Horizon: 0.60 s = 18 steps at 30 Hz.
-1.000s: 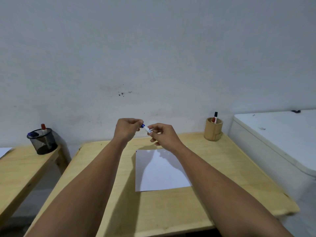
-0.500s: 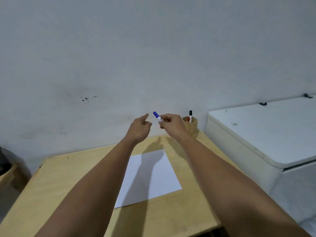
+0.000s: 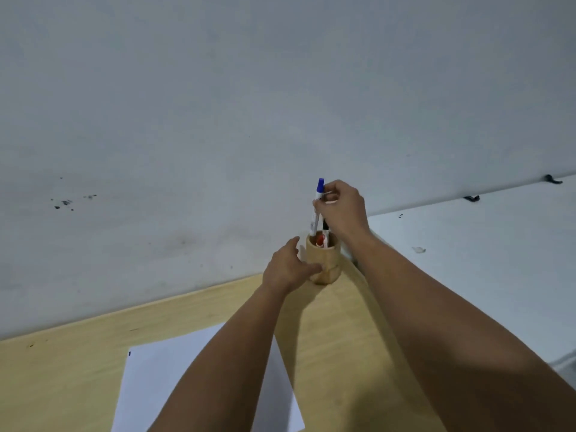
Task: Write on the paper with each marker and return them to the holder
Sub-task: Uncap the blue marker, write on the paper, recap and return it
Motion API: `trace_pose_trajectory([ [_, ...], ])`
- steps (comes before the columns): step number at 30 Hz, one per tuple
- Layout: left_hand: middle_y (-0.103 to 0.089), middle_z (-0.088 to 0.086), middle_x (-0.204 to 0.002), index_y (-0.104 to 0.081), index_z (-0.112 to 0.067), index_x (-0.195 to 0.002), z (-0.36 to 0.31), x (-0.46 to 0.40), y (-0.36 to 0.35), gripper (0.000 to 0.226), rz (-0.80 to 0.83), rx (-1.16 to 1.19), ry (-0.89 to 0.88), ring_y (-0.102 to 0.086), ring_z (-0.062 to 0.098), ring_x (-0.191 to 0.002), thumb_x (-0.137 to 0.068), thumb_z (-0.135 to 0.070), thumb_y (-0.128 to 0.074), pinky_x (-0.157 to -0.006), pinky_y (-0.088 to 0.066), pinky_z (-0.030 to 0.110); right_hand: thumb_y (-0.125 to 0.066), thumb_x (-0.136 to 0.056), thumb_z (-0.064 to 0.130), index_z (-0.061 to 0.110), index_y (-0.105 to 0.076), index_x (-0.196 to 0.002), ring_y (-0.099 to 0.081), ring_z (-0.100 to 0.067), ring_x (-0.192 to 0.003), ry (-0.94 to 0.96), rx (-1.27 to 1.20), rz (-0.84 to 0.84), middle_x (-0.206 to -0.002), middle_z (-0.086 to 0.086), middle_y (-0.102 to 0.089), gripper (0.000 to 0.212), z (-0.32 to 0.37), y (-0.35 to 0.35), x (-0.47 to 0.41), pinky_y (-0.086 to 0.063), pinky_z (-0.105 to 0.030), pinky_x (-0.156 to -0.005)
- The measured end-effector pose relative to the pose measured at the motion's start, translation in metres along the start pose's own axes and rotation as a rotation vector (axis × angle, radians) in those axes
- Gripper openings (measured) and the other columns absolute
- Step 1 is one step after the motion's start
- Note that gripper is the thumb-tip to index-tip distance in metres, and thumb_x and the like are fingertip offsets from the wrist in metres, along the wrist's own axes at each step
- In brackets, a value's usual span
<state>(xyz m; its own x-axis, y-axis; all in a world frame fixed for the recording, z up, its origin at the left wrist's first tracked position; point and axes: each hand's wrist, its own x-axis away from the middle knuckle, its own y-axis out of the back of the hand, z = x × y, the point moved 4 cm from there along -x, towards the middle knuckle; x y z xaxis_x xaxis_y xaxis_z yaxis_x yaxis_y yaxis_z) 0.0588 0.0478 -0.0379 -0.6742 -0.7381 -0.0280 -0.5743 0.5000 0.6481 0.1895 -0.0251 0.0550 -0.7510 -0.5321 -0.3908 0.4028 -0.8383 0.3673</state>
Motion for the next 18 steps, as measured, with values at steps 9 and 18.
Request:
trace_pose_trajectory([
  [9, -0.068, -0.010, -0.130, -0.052, -0.036, -0.135, 0.006, -0.011, -0.025, 0.095, -0.029, 0.089, -0.013, -0.069, 0.018, -0.110, -0.050, -0.072, -0.075, -0.090, -0.059, 0.048, -0.077, -0.094, 0.020, 0.019, -0.075, -0.109, -0.072, -0.009, -0.074, 0.055, 0.090, -0.032, -0.094, 0.010, -0.073, 0.015, -0.023, -0.010, 0.014, -0.056, -0.023, -0.073],
  [18, -0.070, -0.009, -0.119, -0.053, -0.029, -0.132, 0.001, -0.007, -0.023, 0.076, -0.047, 0.037, -0.015, -0.069, 0.019, -0.104, -0.067, -0.062, -0.075, -0.088, -0.060, 0.048, -0.076, -0.089, 0.052, 0.021, -0.073, -0.118, -0.071, -0.020, -0.098, -0.043, 0.365, 0.099, -0.109, 0.004, -0.073, 0.042, -0.033, -0.016, 0.031, -0.055, -0.034, -0.082],
])
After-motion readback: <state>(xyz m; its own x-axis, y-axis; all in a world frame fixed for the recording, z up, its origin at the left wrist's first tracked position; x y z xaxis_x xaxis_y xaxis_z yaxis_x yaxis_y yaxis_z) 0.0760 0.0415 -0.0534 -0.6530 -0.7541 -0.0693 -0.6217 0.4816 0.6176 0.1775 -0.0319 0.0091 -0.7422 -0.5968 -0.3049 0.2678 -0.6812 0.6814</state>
